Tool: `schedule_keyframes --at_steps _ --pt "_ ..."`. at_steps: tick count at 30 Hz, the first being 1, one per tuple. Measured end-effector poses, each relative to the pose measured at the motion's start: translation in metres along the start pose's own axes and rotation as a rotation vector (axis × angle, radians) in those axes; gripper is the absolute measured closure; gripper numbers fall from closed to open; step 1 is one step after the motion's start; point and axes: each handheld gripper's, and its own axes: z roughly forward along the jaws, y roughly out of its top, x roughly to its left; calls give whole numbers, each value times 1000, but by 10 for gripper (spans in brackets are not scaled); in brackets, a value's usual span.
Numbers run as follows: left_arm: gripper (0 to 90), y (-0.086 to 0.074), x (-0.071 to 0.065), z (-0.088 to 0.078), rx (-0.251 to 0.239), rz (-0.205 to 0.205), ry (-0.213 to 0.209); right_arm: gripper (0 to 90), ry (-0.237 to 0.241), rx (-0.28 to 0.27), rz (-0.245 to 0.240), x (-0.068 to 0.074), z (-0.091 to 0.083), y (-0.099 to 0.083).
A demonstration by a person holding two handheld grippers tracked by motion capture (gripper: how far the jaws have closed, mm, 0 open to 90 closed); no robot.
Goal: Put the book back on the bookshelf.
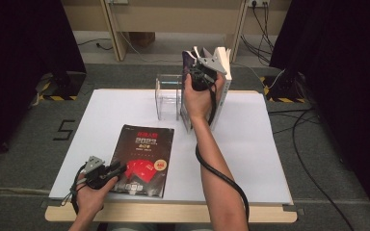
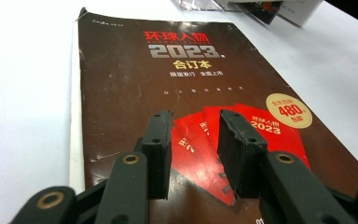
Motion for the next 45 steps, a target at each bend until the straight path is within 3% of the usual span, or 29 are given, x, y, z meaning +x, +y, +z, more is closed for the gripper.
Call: schedule_keyframes --at_steps 7,11,17,20,27,32,45 --pt "640 1 0 -1 -9 1 3 826 21 -1 -30 3 -29 -15" --pt "641 0 0 -2 -9 -3 1 817 49 12 -1 -4 -49 -25" --pt "638 2 -1 -3 -15 -5 -6 803 82 81 37 -16 -63 -27" --pt "639 1 -1 -3 -14 -11 -5 791 81 144 63 -21 -69 -27" --pt "641 1 -1 -3 -14 -11 -6 766 88 207 78 -27 -73 -26" --pt "642 2 -1 -3 -14 -13 -9 762 85 241 63 -28 -73 -21" --pt "642 2 -1 -3 -18 -15 -14 754 53 328 81 -30 -56 -12"
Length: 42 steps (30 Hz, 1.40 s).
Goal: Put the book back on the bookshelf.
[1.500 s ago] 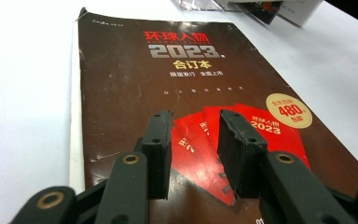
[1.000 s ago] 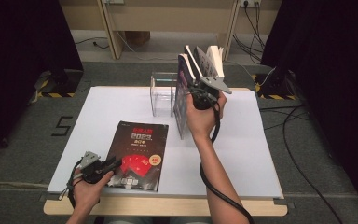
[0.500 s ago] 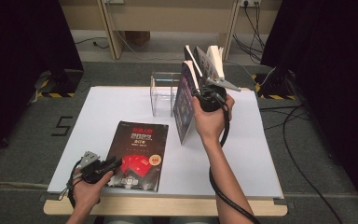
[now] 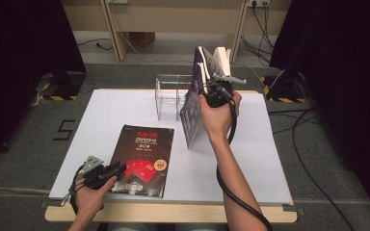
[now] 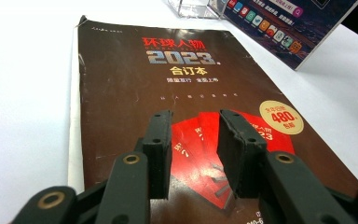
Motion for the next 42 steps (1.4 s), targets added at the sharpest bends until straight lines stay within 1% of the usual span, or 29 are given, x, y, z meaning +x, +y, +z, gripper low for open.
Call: schedule_keyframes --at_steps 2,4,5,6,7,8,10,14,16,18,24,30,38,42 --pt "642 0 0 0 1 2 0 768 -4 17 7 -1 4 2" --pt "643 0 0 0 2 1 0 806 -23 31 5 -1 7 4" --pt "643 0 0 0 2 1 0 826 -43 40 -1 0 7 6" --pt "643 0 0 1 2 2 0 828 -55 45 0 0 8 7" --pt "644 0 0 1 2 2 0 829 -56 44 -2 1 8 7" --pt "644 0 0 0 2 5 0 830 -56 40 -2 1 8 7" --pt "645 0 0 0 3 7 0 831 -61 26 -17 4 8 6" --pt "647 0 0 0 2 6 0 832 -37 -11 -25 10 6 9" --pt "647 0 0 0 1 5 1 831 -44 -36 -50 17 6 14" --pt "647 0 0 0 1 6 1 831 -51 -46 -59 19 9 17" --pt "648 0 1 0 2 8 2 831 -62 -61 -60 21 19 20" --pt "650 -1 1 1 7 10 2 831 -79 -80 -54 20 30 24" --pt "650 -1 1 1 9 11 0 831 -80 -84 -25 17 44 27" --pt "650 -1 1 1 8 14 1 831 -94 -84 -27 18 50 28"
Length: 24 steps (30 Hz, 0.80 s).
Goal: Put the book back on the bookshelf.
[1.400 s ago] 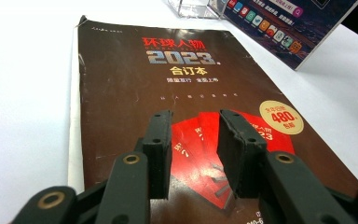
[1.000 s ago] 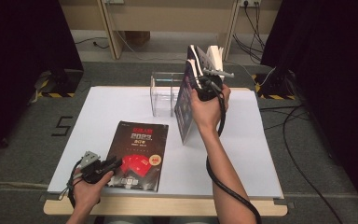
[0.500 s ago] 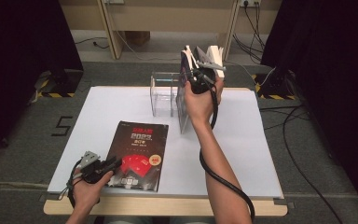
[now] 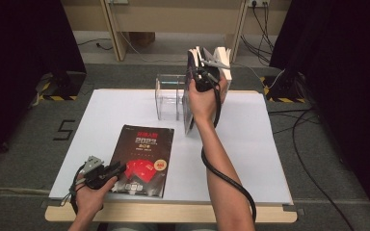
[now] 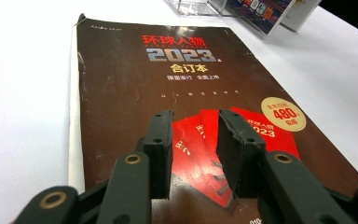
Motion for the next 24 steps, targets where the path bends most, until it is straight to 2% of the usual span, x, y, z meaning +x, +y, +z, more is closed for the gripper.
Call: schedule_keyframes --at_steps 10,18,22,24 --pt "651 0 1 0 -3 -2 -2 831 -24 -17 1 4 11 0" --pt "651 0 1 0 -3 -5 -4 829 -69 -20 -7 8 17 -3" --pt "651 0 0 0 -5 -8 -5 820 -61 -21 -11 9 18 -4" --pt "651 -1 0 0 -1 -5 -7 778 -55 -17 -18 11 18 -5"
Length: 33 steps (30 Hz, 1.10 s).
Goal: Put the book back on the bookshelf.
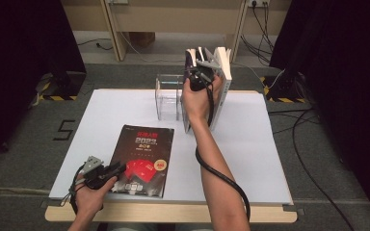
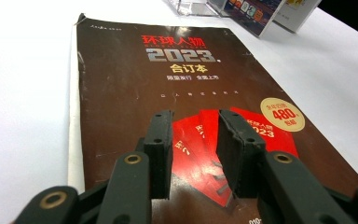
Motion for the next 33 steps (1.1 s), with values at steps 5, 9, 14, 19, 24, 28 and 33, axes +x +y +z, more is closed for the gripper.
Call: schedule_keyframes --at_steps 5,9,14,19,24,28,33 --pt "650 0 0 -1 -3 -2 1 755 31 31 -6 4 2 -11" --pt "650 0 0 0 1 -4 1 746 39 38 3 1 0 -19" --pt "650 0 0 0 2 -2 -1 706 51 34 14 -4 -6 -29" --pt "650 -1 -1 0 -2 -3 -1 707 56 36 9 -6 -9 -35" --pt "650 -1 -2 1 4 -1 -4 709 66 66 4 -3 -5 -42" --pt "650 -1 -3 1 2 1 -9 797 57 83 15 -4 4 -47" --pt "651 -1 -2 1 0 -1 -8 832 28 72 36 -7 7 -42"
